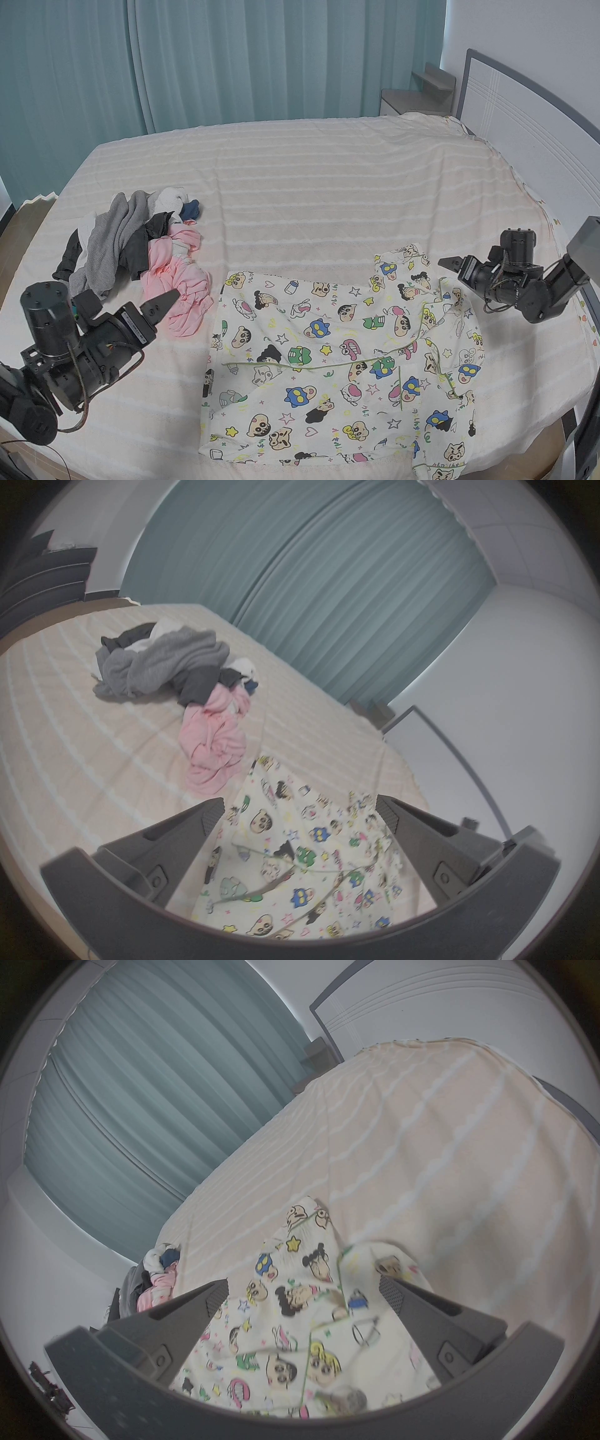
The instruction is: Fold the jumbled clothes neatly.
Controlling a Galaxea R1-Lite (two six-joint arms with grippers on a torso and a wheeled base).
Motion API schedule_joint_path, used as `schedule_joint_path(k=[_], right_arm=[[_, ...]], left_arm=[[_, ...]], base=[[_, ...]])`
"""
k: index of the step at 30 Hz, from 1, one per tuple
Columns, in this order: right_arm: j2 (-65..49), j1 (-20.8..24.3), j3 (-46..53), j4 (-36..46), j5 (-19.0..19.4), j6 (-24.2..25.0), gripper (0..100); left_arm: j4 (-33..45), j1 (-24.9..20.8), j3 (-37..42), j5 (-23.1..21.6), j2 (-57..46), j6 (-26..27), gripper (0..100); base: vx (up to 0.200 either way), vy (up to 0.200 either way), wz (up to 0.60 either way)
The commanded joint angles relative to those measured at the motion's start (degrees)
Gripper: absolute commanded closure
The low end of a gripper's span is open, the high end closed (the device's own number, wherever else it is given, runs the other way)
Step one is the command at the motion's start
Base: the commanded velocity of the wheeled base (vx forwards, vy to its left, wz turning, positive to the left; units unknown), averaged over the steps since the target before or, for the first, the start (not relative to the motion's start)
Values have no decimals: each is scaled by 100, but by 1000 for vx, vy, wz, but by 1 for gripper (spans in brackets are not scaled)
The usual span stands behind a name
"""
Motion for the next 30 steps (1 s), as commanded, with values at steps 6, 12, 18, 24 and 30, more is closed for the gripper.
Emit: schedule_joint_path(k=[6, 12, 18, 24, 30], right_arm=[[-2777, 7, 2703, -661, 163, -76, 0], [-3831, -107, 3274, -608, 146, -103, 0], [-4552, -353, 3687, -591, 128, -68, 0], [-4912, -529, 3749, -582, -258, -103, 0], [-5027, -538, 3714, -591, -267, -94, 0]], left_arm=[[2888, 89, -2044, -1382, 1962, -136, 0], [2879, 124, -2237, -1716, 2463, 39, 0], [2685, 89, -2580, -1699, 3131, 206, 0], [2378, 80, -2659, -1681, 3570, 206, 0], [1973, 80, -2773, -1374, 3992, 215, 0]], base=[[0, 0, 0], [0, 0, 0], [0, 0, 0], [0, 0, 0], [0, 0, 0]])
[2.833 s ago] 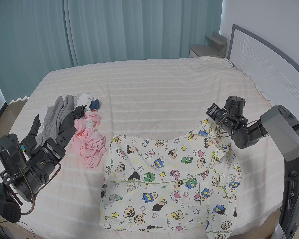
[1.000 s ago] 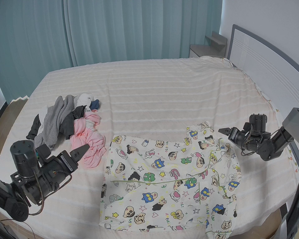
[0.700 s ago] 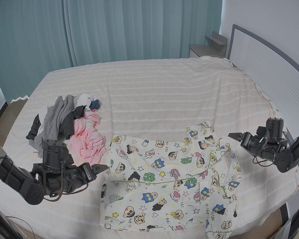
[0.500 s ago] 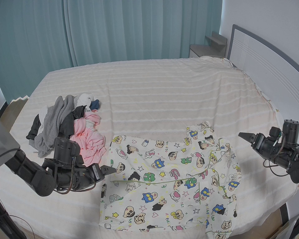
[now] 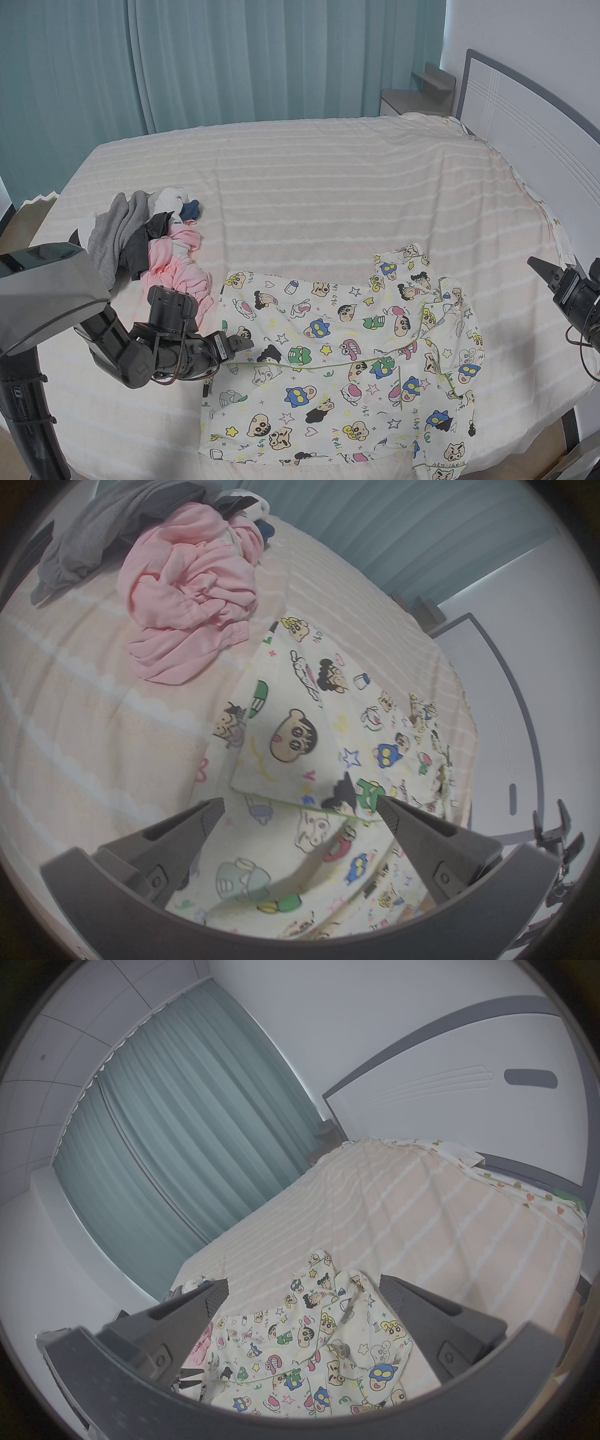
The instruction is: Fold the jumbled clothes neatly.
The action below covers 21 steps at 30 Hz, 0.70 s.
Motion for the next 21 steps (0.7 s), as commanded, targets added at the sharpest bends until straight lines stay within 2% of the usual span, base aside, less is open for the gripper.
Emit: schedule_joint_path(k=[1, 8, 21], right_arm=[[-284, -9, -3, -2, -16, -4, 0], [-697, -27, 50, 7, 1, -4, 0], [-917, -36, 67, 16, 28, -48, 0]], left_arm=[[-416, 0, -159, 300, 660, -13, 0], [-768, 0, -282, 361, 888, -31, 0], [-777, 0, -493, 361, 1038, -66, 0]], base=[[0, 0, 0], [0, 0, 0], [0, 0, 0]])
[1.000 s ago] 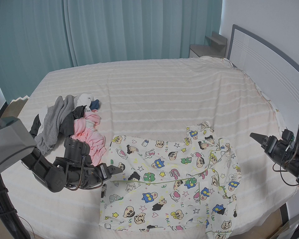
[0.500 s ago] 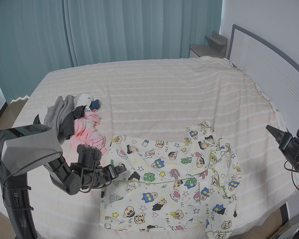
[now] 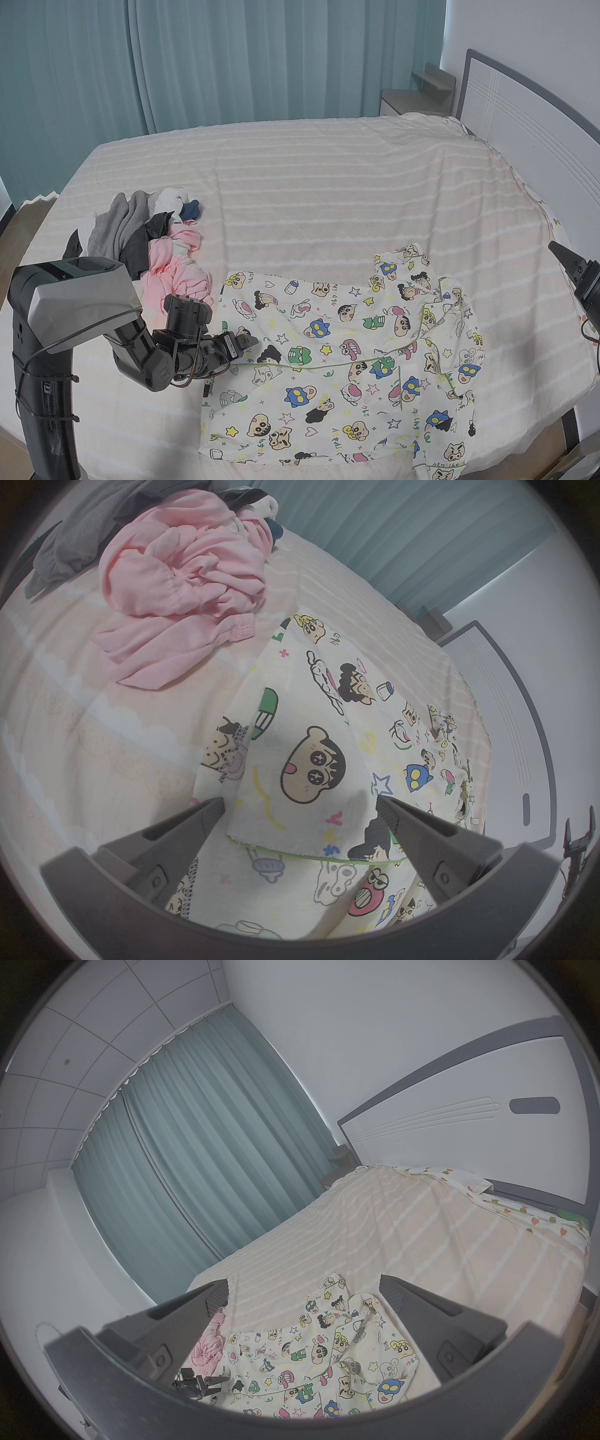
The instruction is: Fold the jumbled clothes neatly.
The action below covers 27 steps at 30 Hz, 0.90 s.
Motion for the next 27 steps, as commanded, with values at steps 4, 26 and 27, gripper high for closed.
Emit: schedule_joint_path(k=[4, 26, 27], right_arm=[[-3, -5, 23, 0, 34, 1, 0], [14, -5, 75, 0, 87, 1, 0], [14, -5, 75, 0, 87, 1, 0]], left_arm=[[0, -9, -13, -8, 41, -87, 0], [97, 44, 145, 238, -390, 19, 100], [123, 44, 207, 246, -425, 107, 100]], base=[[0, 0, 0], [0, 0, 0], [0, 0, 0]])
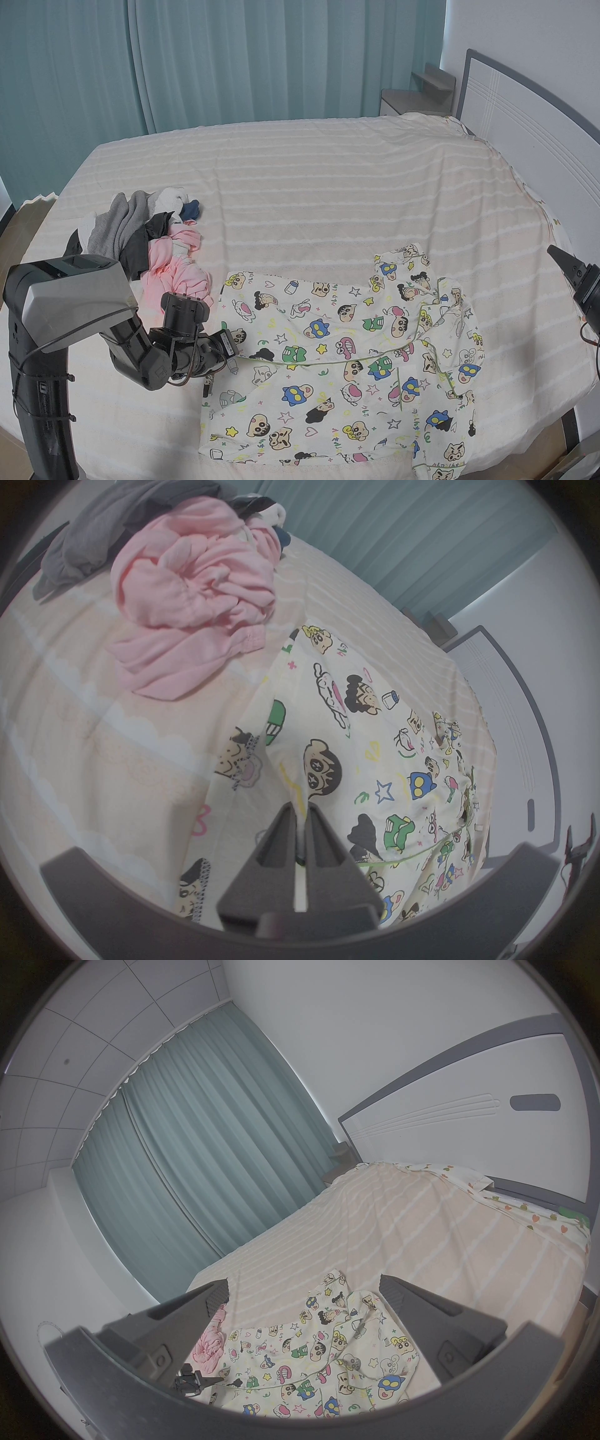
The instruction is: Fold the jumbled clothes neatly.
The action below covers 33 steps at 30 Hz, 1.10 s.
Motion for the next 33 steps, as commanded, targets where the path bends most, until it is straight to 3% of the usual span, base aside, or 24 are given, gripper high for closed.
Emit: schedule_joint_path(k=[1, 6, 24, 25, 29, 33], right_arm=[[40, 0, 19, -3, 8, 1, 0], [75, 0, 36, -3, 8, 1, 0], [75, 0, 54, -3, 8, 1, 0], [75, 0, 54, -3, 8, 1, 0], [75, 0, 71, 6, 8, 1, 0], [66, 0, 80, -3, 8, 1, 0]], left_arm=[[90, 14, 247, 11, -337, 243, 100], [46, 14, 678, 178, -346, 577, 100], [-262, 23, 942, 222, -285, 551, 100], [-262, 23, 942, 222, -285, 551, 0], [-271, 32, 907, 284, -293, 498, 0], [-447, 32, 968, 688, -390, 419, 0]], base=[[0, 0, 0], [0, 0, 0], [0, 0, 0], [0, 0, 0], [0, 0, 0], [0, 0, 0]])
